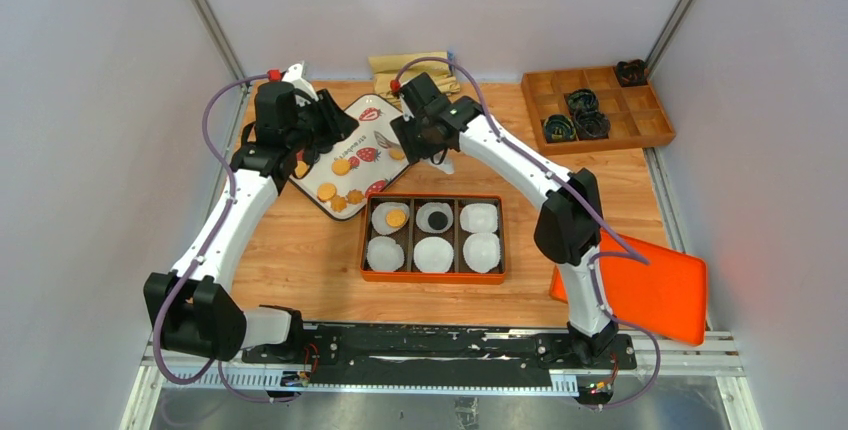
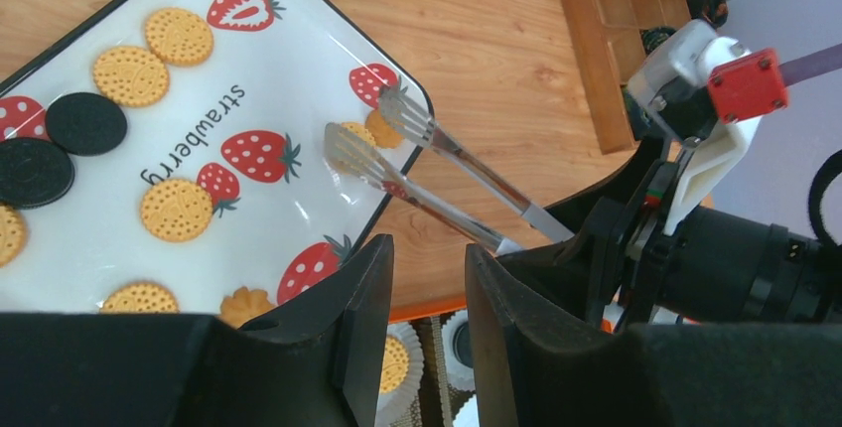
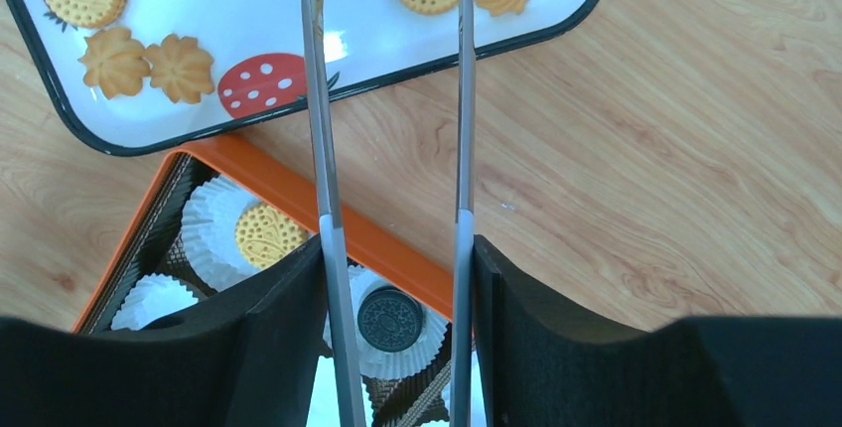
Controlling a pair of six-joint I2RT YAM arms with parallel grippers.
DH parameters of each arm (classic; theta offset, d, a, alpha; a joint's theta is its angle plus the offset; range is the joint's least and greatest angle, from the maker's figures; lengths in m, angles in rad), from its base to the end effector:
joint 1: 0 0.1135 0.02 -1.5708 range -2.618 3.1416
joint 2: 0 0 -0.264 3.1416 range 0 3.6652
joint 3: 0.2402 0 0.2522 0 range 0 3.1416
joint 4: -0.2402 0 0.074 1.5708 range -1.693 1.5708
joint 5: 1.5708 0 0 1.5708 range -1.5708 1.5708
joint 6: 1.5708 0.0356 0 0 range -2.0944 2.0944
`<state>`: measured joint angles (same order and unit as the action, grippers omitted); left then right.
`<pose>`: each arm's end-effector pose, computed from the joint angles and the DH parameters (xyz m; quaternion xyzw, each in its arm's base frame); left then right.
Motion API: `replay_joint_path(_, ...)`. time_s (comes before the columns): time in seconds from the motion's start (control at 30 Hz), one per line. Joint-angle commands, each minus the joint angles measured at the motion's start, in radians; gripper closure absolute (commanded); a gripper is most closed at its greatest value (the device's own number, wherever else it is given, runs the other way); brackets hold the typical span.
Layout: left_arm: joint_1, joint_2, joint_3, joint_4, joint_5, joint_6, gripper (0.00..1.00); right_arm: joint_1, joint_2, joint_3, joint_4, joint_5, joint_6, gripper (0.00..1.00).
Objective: Pack the cookies
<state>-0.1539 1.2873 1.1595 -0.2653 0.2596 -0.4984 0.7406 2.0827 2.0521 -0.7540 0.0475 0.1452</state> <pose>0.2920 -0.0545 0.3537 -0.0705 0.8247 -0.2784 0.4872 0.3506 0.3183 0.3187 -0.2622 0.8855 0.1443 0.3554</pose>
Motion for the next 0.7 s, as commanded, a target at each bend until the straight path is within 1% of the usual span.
replay_joint_path(0.0, -0.006, -0.028, 0.009, -0.006, -0.002, 0.016, 0.61, 0.023, 0.000, -0.051, -0.006, 0.001, 0.014, 0.46)
replay_joint_path(0.13, -0.006, -0.028, 0.004, -0.001, 0.001, 0.014, 0.61, 0.023, -0.015, -0.105, -0.009, 0.005, 0.026, 0.46)
replay_joint_path(0.37, -0.006, -0.034, 0.005, 0.001, 0.004, 0.014, 0.61, 0.023, -0.033, -0.154, -0.032, 0.025, 0.034, 0.46)
replay_joint_path(0.47, -0.006, -0.037, 0.002, 0.007, 0.006, 0.010, 0.61, 0.023, -0.022, -0.138, -0.038, 0.040, 0.030, 0.46)
replay_joint_path(0.67, -0.006, -0.043, 0.002, 0.014, 0.012, 0.007, 0.61, 0.022, 0.037, -0.051, -0.071, 0.057, 0.034, 0.46)
